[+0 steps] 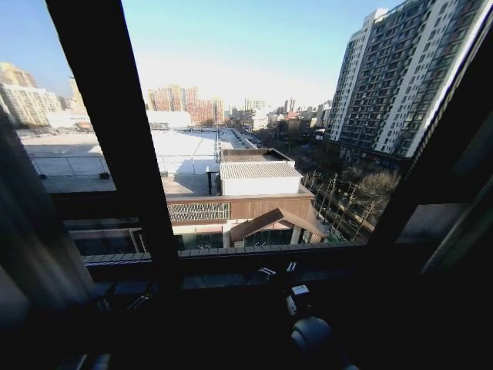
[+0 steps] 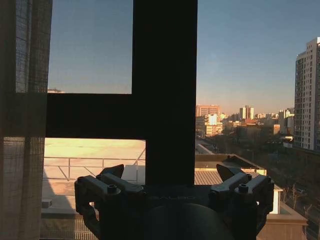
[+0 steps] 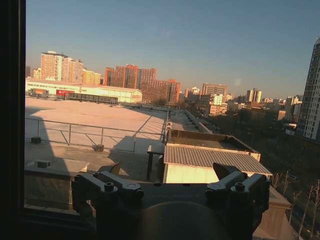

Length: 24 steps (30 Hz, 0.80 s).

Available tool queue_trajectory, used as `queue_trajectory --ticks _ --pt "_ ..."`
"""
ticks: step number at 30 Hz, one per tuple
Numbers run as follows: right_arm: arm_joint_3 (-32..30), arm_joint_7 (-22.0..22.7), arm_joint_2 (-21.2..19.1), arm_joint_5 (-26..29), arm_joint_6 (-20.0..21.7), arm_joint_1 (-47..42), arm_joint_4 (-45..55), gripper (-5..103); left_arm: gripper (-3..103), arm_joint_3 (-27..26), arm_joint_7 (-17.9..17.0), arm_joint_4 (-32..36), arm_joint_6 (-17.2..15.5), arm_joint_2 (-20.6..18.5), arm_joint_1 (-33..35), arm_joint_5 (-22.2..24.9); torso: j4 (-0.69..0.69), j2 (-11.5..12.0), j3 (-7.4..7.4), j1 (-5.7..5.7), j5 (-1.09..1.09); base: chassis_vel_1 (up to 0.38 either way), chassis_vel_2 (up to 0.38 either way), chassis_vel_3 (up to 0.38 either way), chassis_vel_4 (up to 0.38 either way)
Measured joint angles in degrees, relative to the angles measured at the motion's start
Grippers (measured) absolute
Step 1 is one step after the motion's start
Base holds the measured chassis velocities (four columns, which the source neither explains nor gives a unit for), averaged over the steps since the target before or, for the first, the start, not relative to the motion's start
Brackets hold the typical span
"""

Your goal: Open the curtains by pulling them apart, changing their state from closed to fully open.

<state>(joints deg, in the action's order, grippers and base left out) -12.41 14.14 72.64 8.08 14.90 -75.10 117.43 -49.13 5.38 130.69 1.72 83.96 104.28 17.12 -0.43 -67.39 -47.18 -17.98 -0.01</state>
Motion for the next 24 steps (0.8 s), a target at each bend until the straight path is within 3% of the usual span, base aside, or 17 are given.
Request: queue_trajectory --ticks 22,24 --pt "0.0 0.0 0.1 -0.2 -0.4 -0.4 0.5 100 100 -0.1 0.0 0.3 0.0 0.3 0.0 0.0 -0.01 0.0 0.01 0.0 0.01 0.344 0.351 -0.352 -0.359" --pt "0.0 0.0 0.1 -0.2 -1.9 -0.4 0.3 100 100 -0.1 0.0 0.3 0.0 0.4 -0.1 -0.2 0.01 0.0 0.0 -0.01 -0.01 0.384 0.327 -0.329 -0.299"
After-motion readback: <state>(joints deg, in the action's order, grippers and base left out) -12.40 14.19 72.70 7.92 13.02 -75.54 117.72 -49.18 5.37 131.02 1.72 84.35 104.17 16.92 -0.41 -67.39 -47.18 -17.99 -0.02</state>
